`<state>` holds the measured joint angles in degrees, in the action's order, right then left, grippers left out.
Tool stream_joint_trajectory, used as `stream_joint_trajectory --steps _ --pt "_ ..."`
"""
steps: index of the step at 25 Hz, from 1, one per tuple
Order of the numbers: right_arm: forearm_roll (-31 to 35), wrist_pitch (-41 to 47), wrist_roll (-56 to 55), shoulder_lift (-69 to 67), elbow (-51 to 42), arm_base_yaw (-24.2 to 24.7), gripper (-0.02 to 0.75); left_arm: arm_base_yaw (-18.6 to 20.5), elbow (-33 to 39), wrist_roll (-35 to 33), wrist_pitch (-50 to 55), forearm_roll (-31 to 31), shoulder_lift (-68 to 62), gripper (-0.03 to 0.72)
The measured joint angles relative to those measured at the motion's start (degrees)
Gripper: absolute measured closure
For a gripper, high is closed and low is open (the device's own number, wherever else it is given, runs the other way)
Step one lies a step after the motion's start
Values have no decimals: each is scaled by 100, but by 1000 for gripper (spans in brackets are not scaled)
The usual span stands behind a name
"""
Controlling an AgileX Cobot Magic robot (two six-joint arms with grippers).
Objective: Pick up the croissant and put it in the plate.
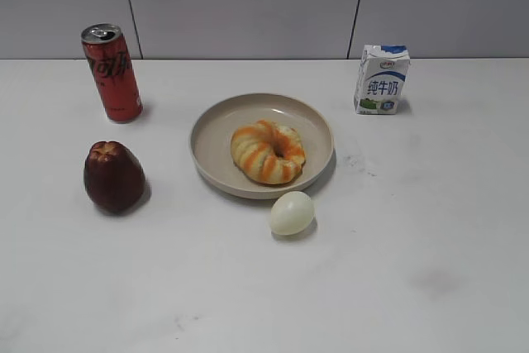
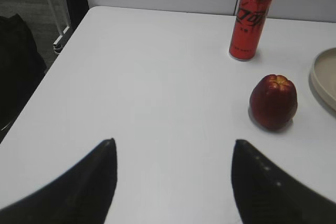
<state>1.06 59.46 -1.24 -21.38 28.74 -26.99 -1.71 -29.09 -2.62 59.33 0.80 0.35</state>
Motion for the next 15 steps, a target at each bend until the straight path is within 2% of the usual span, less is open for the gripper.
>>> stream_joint_trajectory --steps 4,11,15 --pt "0 0 0 559 0 525 146 0 0 0 0 0 0 188" --pt "0 4 5 1743 -6 2003 147 0 0 0 0 0 0 188" --pt "0 12 1 2148 -6 2330 147 0 4 0 0 0 0 188"
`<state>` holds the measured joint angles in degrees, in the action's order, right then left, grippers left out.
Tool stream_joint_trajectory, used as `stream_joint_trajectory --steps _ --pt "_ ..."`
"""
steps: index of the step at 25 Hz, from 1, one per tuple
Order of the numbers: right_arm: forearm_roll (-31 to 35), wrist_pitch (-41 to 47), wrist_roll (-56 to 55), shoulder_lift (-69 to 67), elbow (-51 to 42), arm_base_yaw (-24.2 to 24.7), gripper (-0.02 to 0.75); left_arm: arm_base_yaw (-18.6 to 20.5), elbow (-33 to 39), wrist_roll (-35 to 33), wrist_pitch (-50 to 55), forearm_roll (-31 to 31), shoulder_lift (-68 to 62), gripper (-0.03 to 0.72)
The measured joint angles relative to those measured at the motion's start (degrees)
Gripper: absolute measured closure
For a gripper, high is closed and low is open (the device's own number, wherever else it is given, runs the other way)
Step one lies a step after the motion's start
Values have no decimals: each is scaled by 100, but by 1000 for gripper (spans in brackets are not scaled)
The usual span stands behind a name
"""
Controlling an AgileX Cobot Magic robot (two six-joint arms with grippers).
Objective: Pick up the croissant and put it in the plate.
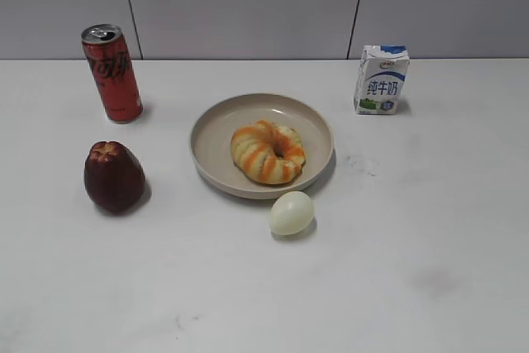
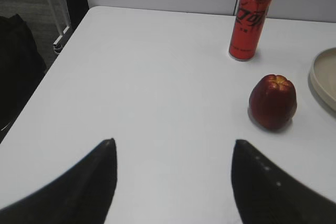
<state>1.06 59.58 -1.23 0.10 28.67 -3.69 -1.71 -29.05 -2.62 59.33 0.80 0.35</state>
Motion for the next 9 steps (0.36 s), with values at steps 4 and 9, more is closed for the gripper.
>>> stream_joint_trajectory --steps 4,9 --pt "0 0 0 17 0 14 147 0 7 0 0 0 0 188" --pt "0 0 0 17 0 14 147 0 7 0 0 0 0 188"
